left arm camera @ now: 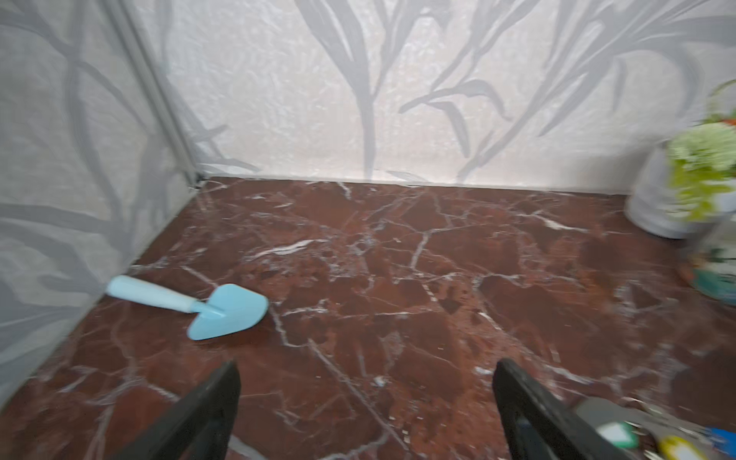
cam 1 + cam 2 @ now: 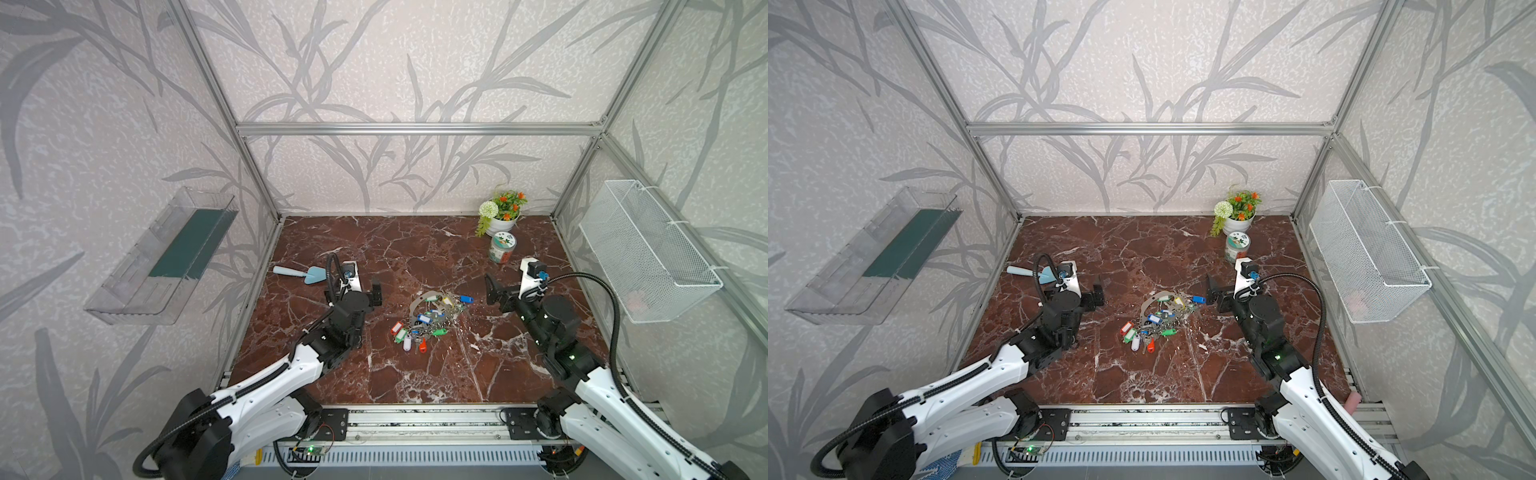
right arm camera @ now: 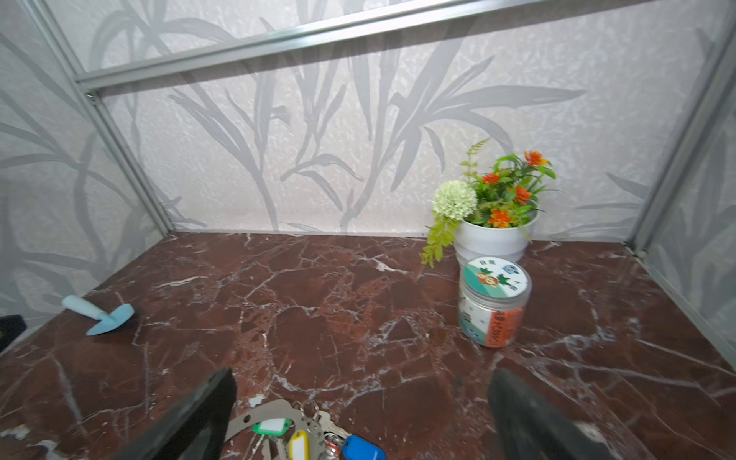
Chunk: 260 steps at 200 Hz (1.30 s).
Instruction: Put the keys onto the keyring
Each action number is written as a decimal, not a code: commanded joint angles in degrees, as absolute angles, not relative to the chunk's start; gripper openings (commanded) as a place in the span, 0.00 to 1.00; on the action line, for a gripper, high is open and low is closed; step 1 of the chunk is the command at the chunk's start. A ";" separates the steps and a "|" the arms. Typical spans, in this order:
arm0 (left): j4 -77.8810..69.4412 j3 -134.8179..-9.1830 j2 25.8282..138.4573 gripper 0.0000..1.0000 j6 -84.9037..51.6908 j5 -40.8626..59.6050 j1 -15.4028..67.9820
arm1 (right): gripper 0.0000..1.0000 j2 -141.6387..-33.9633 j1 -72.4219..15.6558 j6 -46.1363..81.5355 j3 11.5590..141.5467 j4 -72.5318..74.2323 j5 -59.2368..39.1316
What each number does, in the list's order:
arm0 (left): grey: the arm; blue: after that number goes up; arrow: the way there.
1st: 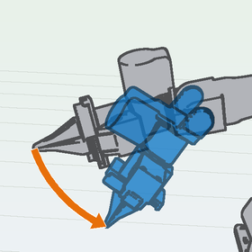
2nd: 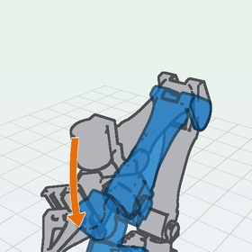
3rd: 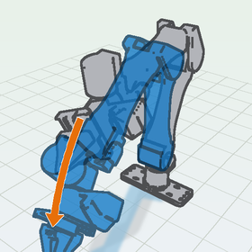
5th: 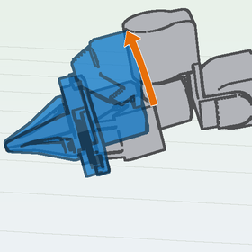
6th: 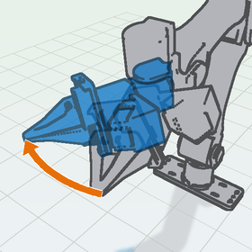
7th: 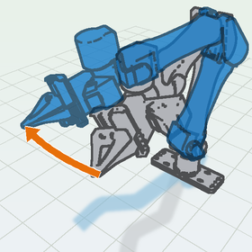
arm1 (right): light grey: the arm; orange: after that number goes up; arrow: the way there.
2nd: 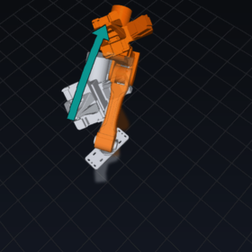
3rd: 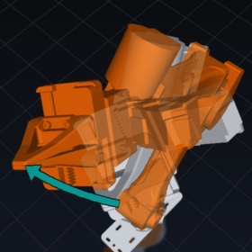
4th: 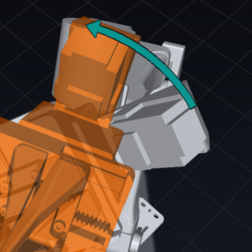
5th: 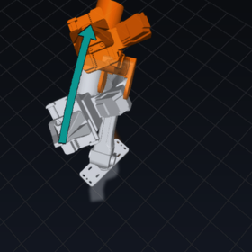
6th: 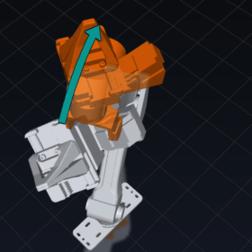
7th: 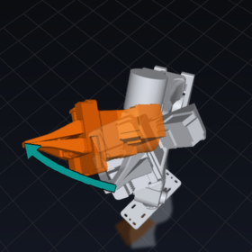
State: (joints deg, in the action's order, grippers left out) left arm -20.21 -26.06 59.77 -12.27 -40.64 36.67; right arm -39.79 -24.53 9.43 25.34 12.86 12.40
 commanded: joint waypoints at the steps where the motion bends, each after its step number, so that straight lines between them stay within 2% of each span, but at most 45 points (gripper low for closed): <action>1: -33.91 -22.14 60.55 0.99 -6.44 -52.31 31.97 | 0.99 -39.16 -22.86 9.59 23.08 10.33 17.96; 34: -34.25 -19.01 61.15 0.99 -8.23 -53.11 21.85 | 0.99 -39.83 -20.40 9.84 18.84 14.24 21.54; 50: -32.20 -19.78 61.35 0.99 -3.95 -49.92 19.86 | 0.99 -41.08 -17.78 9.23 17.90 15.94 22.76; 71: -32.84 -20.28 63.95 0.99 -1.07 -51.96 18.71 | 0.99 -43.61 -13.47 10.65 15.44 20.27 22.77; 110: -53.40 -14.55 76.09 0.99 -4.44 -38.10 9.42 | 0.99 -54.75 -11.43 5.33 11.55 36.09 23.43; 145: -77.67 -12.60 90.78 0.99 3.46 -33.75 8.73 | 0.99 -68.89 -10.87 3.77 10.68 50.12 26.54; 167: -67.38 -15.01 88.11 0.99 1.05 -28.86 7.48 | 0.99 -74.77 -10.05 1.74 10.68 58.82 21.17; 180: -61.35 -17.33 89.16 0.99 -1.63 -24.11 4.48 | 0.99 -75.57 -9.66 0.87 13.38 54.68 19.22; 206: -56.10 -20.55 89.65 0.99 -2.17 -24.07 3.93 | 0.99 -76.64 -7.44 0.52 15.07 52.90 13.30; 238: -58.34 -20.05 90.40 0.99 -1.83 -24.02 3.85 | 0.99 -79.03 -6.01 0.37 13.12 57.48 12.90; 260: -60.16 -19.78 91.13 0.99 -1.15 -24.02 3.86 | 0.99 -90.46 -4.13 1.91 13.87 68.42 9.96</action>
